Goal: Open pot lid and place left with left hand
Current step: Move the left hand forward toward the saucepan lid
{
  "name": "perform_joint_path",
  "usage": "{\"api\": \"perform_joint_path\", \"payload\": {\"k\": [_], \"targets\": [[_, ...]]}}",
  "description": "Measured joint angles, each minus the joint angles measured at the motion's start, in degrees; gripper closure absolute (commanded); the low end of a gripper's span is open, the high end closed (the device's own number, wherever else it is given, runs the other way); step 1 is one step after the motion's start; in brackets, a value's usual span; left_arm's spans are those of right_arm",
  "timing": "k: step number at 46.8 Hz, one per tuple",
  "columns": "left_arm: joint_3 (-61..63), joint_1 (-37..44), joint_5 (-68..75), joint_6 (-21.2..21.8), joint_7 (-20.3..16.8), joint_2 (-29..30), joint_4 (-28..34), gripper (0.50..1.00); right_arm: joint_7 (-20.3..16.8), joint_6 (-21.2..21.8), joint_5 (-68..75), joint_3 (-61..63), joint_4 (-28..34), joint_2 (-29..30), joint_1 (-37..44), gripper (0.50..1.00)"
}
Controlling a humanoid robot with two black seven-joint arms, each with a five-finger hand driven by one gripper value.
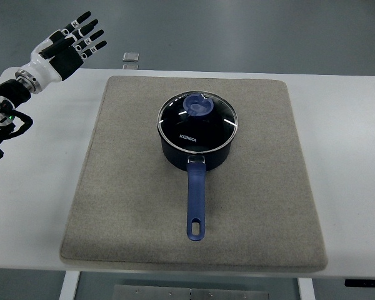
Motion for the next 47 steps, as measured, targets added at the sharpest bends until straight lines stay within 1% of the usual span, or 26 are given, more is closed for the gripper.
{"api": "perform_joint_path", "payload": {"k": [6, 12, 21, 26, 32, 36, 41, 44, 47], "targets": [[0.5, -0.4, 2.1, -0.7, -0.1, 0.2, 0.0, 0.512, 0.0, 0.0, 0.0, 0.0, 0.0, 0.0, 0.0, 0.585], [0.0, -1.2, 11.6, -0.9, -1.2, 0.9, 0.1, 0.512, 0.0, 0.0, 0.0, 0.0, 0.0, 0.0, 0.0, 0.585], [-0.1, -2.0, 25.4, -1.0, -5.7, 2.5, -0.8, 0.514, 0.0, 0.0, 0.0, 0.0, 0.0, 0.0, 0.0, 0.585], [-0.1, -2.0, 35.7, -0.7, -8.5, 3.5, -3.0, 0.516, 0.0, 0.0, 0.0, 0.0, 0.0, 0.0, 0.0, 0.585], [-0.1, -2.1, 46.7, -0.4, -13.6, 4.2, -5.6, 0.519, 0.0, 0.0, 0.0, 0.0, 0.0, 0.0, 0.0, 0.585], [0.1, -2.4, 52.4, -0.2, -15.8, 4.7, -7.4, 0.525, 0.0, 0.0, 0.0, 0.0, 0.0, 0.0, 0.0, 0.585], [0.1, -2.4, 58.4, 0.4, -16.3, 5.9, -10.7, 0.529, 0.0, 0.0, 0.0, 0.0, 0.0, 0.0, 0.0, 0.585], [0.1, -2.6, 61.8, 2.1, -16.3, 6.8, -13.4, 0.529, 0.0, 0.0, 0.0, 0.0, 0.0, 0.0, 0.0, 0.585], [0.4, -3.1, 65.7, 4.7, -16.3, 7.8, -16.0, 0.529, 0.0, 0.0, 0.0, 0.0, 0.0, 0.0, 0.0, 0.585]]}}
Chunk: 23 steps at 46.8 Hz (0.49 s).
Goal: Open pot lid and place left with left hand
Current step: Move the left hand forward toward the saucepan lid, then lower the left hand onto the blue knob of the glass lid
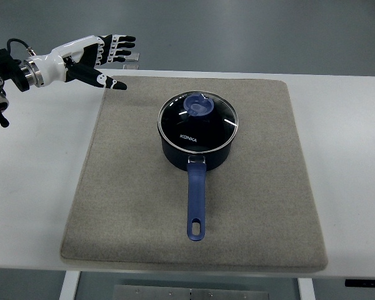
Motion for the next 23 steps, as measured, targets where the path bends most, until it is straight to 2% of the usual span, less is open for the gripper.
{"api": "perform_joint_path", "payload": {"k": [5, 23], "targets": [[0.1, -1.3, 7.4, 2.4, 0.0, 1.0, -4.1, 0.529, 0.0, 0.0, 0.0, 0.0, 0.0, 0.0, 0.0, 0.585], [6.4, -10.8, 23.3, 2.8, 0.0, 0.6, -12.0, 0.542, 0.0, 0.0, 0.0, 0.0, 0.0, 0.0, 0.0, 0.585]]}}
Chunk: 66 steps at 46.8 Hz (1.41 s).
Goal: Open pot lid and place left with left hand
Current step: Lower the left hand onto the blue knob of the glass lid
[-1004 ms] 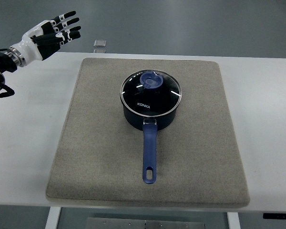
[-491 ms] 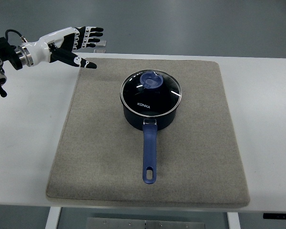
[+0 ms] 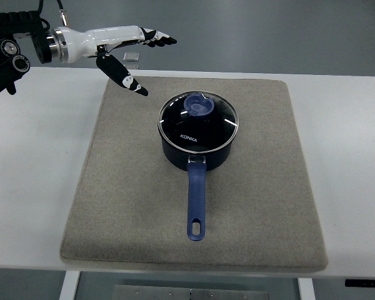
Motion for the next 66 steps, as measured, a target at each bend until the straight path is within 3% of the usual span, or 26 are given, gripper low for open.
{"api": "perform_joint_path", "payload": {"k": [17, 57, 66], "targets": [[1.2, -1.8, 12.7, 0.1, 0.1, -7.6, -2.0, 0.538, 0.0, 0.0, 0.0, 0.0, 0.0, 0.0, 0.0, 0.585], [3.1, -2.6, 21.0, 0.3, 1.0, -12.9, -1.3, 0.559, 0.0, 0.0, 0.0, 0.0, 0.0, 0.0, 0.0, 0.585], [3.1, -2.8, 21.6, 0.3, 1.2, -13.5, -1.3, 0.623, 0.0, 0.0, 0.0, 0.0, 0.0, 0.0, 0.0, 0.585]]}}
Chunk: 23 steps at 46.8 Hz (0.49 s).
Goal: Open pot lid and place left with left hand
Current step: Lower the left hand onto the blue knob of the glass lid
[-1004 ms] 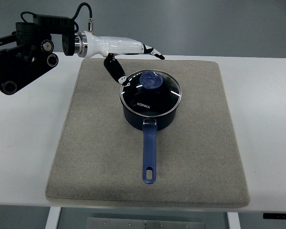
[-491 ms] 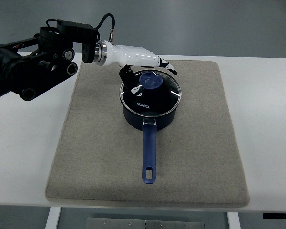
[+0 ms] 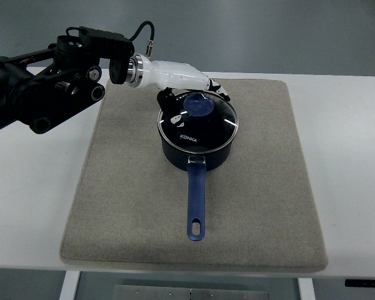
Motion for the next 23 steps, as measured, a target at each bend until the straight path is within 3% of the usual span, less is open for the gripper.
{"api": "perform_joint_path", "payload": {"k": [23], "targets": [[-0.1, 0.0, 1.5, 0.0, 1.1, -0.4, 0.4, 0.716, 0.0, 0.0, 0.0, 0.0, 0.0, 0.0, 0.0, 0.585]]}}
